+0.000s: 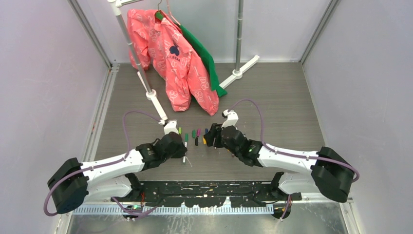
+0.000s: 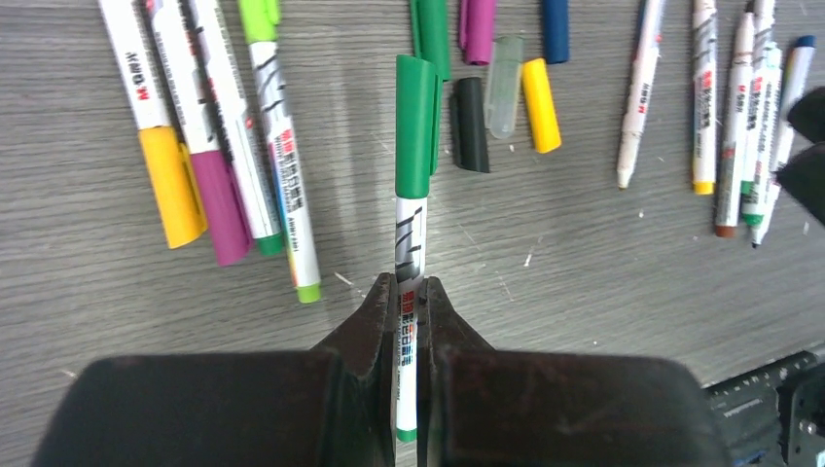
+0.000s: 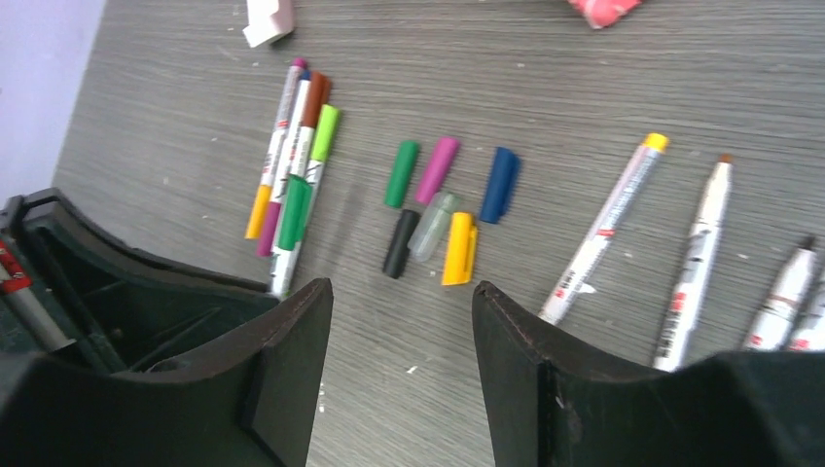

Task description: Open the pen caps

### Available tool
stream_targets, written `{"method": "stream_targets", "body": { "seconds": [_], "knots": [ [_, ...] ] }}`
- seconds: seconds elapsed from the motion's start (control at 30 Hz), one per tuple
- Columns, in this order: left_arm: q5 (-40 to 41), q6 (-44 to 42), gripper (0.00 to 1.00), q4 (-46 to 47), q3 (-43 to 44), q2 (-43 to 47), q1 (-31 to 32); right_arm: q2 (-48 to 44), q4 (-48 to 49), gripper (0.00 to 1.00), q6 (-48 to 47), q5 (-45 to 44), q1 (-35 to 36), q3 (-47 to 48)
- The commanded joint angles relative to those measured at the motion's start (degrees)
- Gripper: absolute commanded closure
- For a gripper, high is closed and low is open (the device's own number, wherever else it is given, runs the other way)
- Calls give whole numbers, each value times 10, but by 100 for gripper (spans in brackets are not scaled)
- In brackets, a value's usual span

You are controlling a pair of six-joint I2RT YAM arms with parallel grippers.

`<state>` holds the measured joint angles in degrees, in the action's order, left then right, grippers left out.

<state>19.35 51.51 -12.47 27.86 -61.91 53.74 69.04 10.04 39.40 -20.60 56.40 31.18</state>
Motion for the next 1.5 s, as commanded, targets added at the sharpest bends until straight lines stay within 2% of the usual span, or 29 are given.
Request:
{"method": "stream_targets", "body": {
  "seconds": [0.0, 0.6, 0.93, 1.07, 1.17, 1.37, 1.4, 1.47],
  "knots": [
    [-33, -29, 100, 78, -12, 26, 4, 17, 95, 40, 10, 53, 1, 18],
    [-99, -38, 100, 149, -20, 29, 5, 104, 179, 40, 25, 118, 1, 35],
    [-106, -34, 100, 155, -20, 28, 7, 131, 196, 40, 25, 128, -1, 44],
    [-109, -32, 100, 160, -21, 26, 10, 140, 207, 43, 28, 128, -4, 43],
    [-110, -30, 100, 165, -24, 23, 13, 145, 218, 47, 30, 128, -7, 41],
    [-110, -29, 100, 170, -25, 18, 17, 154, 246, 64, 40, 131, -18, 30],
    [-110, -29, 100, 172, -25, 17, 18, 155, 250, 68, 42, 133, -21, 27],
    [-112, -28, 100, 176, -27, 14, 18, 157, 258, 81, 47, 138, -26, 23]
  ]
}}
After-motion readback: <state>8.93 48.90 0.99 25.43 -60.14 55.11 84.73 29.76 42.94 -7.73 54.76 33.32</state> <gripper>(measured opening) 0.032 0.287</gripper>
